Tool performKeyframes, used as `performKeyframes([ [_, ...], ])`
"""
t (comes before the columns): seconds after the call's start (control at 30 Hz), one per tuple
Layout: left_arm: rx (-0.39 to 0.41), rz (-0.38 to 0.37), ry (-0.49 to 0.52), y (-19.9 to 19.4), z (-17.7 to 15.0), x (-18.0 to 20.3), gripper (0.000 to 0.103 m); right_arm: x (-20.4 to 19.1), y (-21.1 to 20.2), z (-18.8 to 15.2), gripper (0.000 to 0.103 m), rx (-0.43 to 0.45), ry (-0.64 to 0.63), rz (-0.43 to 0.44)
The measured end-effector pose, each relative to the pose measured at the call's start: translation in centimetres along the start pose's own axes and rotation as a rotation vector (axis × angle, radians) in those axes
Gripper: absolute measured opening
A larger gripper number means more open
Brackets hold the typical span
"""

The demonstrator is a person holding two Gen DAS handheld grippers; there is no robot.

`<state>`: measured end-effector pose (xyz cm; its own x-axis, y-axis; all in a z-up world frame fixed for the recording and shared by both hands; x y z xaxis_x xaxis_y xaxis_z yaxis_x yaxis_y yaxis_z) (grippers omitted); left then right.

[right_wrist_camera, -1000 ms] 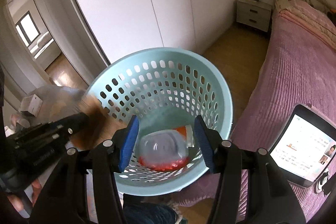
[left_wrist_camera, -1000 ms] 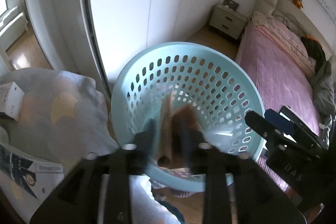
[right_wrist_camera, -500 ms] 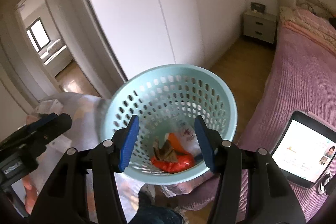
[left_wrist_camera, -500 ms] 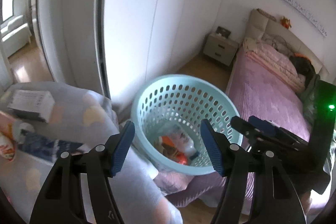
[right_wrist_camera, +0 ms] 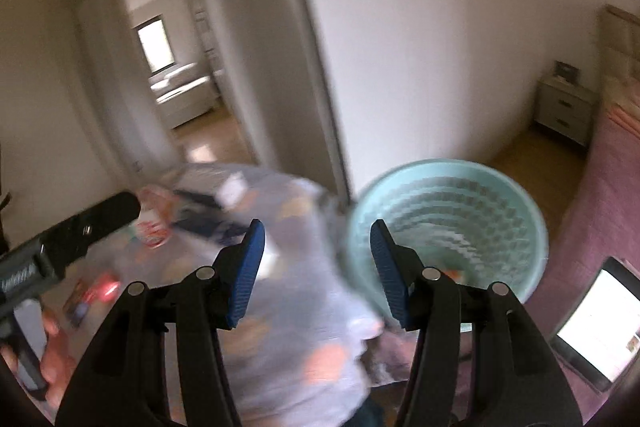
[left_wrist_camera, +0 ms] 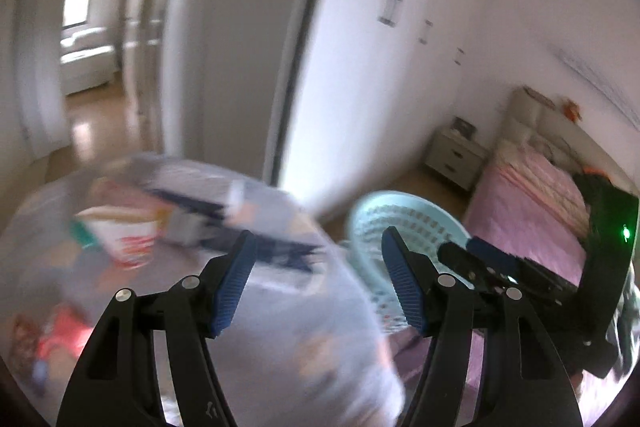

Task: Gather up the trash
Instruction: 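Grasp the card box with the left tool while the right tool grasps the white dotted paper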

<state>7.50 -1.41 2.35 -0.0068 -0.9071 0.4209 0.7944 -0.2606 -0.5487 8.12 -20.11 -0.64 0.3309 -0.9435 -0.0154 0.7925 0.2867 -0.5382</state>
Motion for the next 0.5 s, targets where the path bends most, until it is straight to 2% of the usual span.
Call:
performKeyframes([
  [0.17,0.066,0.144,-0.065,-4.4,0.2,-6.8,0.063,-6.5,0.8,-0.2,0.054,-0.016,-0.094,0.113],
  [0.3,0.104,0.241,-0.137,-7.8,0.0,-12.8,0.074,-11.5,1.9,-1.4,0.057,-0.044,-0.156,0.205],
  [0.5,0.107,0.39,-0.217,-10.9,-1.2,-20.9,0.075,-18.2,3.4,-4.3,0.059,-0.124,-0.236,0.323],
])
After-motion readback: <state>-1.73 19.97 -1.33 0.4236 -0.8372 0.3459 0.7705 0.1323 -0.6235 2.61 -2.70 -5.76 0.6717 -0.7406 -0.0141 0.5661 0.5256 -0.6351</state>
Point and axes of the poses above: each gripper's, at about its wrist camera, not at the fingertips, and y roughly the way its jaws point, x to its right, z to its top, the point moved 1 cm from there along y, roughly the way its jaws point, and after that the axes turned 15 degrees about -y, right-handed, at the moved point
